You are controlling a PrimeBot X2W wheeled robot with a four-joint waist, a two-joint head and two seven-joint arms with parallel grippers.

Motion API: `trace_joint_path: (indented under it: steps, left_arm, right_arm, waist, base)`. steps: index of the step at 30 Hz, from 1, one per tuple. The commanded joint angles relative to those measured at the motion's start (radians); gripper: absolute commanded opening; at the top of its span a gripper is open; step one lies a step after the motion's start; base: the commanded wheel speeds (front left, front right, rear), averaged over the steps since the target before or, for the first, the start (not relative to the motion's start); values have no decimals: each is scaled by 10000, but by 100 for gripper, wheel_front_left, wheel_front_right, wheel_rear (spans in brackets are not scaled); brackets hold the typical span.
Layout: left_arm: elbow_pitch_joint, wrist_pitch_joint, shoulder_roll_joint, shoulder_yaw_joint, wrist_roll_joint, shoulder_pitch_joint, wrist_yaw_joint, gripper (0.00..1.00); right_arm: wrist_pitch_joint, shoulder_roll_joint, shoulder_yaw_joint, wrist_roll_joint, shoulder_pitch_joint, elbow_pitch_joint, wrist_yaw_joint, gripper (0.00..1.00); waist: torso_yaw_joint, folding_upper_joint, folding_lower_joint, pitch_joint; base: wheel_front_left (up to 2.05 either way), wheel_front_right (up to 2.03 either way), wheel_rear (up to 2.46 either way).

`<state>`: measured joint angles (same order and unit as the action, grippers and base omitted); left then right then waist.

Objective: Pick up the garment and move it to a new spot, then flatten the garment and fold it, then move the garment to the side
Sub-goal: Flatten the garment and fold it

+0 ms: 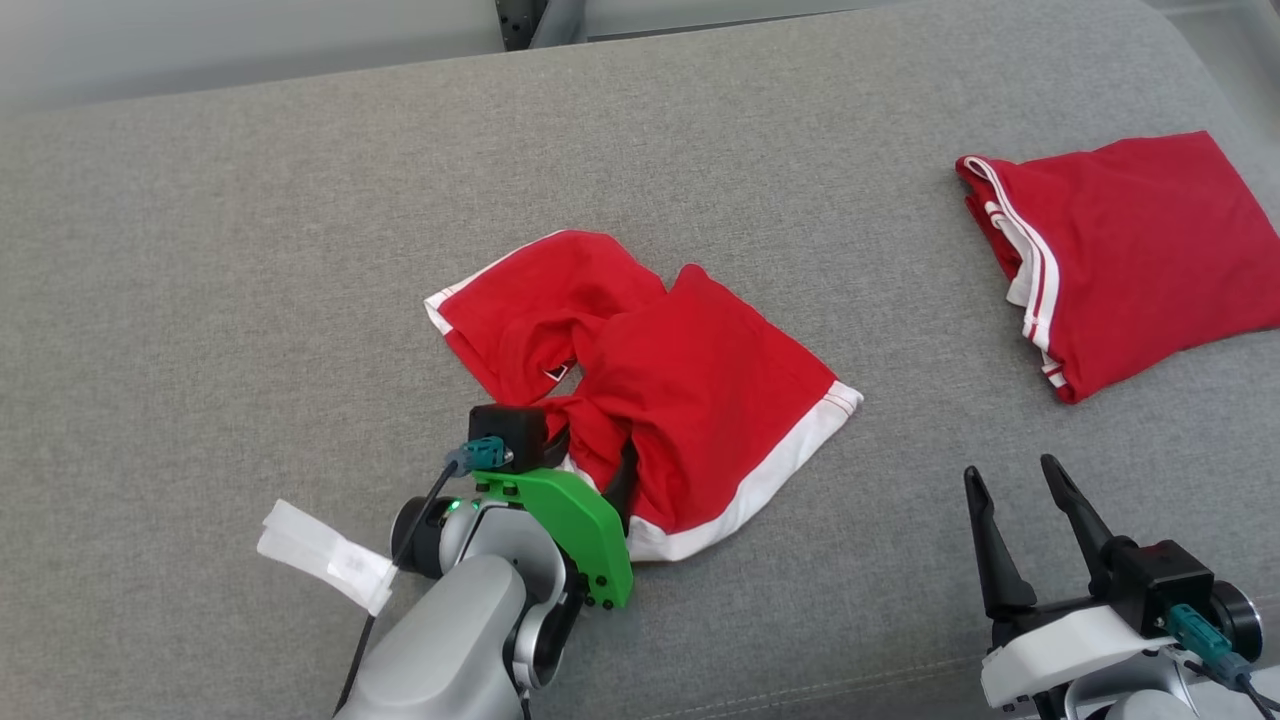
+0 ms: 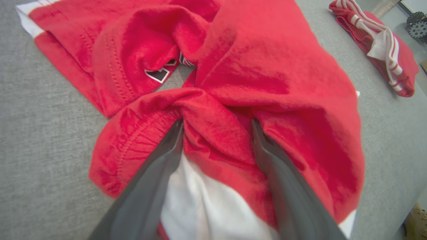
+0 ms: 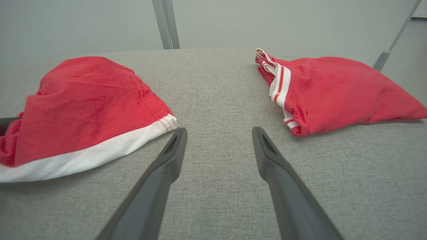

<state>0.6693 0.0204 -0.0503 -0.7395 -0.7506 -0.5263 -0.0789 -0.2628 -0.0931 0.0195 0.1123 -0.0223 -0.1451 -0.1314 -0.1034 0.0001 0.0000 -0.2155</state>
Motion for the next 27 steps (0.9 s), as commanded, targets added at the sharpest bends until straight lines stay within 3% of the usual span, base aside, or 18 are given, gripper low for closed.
trace_joint_path:
  steps: [1, 7, 15, 20, 27]
  left_arm:
    - [-55, 154, -16, -62, -110, 175, 91, 100]
    - [-868, 728, -299, -68, -189, 699, 226, 100]
    - [-2976, 582, -1345, 471, -565, 1472, -69, 100]
    - [-3272, 183, -2179, 908, -902, 1711, -86, 100]
    - [-2698, -319, -2400, 346, -773, 1504, 603, 100]
  right_arm:
    - [-24, -18, -74, 8, -111, 56, 15, 100]
    - [-24, -33, -159, -75, -107, 113, 15, 100]
    - [-24, -109, -124, -96, -237, 131, 15, 100]
    - [-24, -129, -15, -73, -231, 97, 15, 100]
    - [-24, -145, 12, -43, -161, 63, 15, 100]
  waist:
    - [93, -1, 0, 13]
    - [326, -1, 0, 95]
    - [420, -1, 0, 243]
    - [234, -1, 0, 319]
    - [-64, -1, 0, 321]
  base:
    - [0, 0, 0]
    - [0, 0, 0]
    - [0, 0, 0]
    - [0, 0, 0]
    - [0, 0, 0]
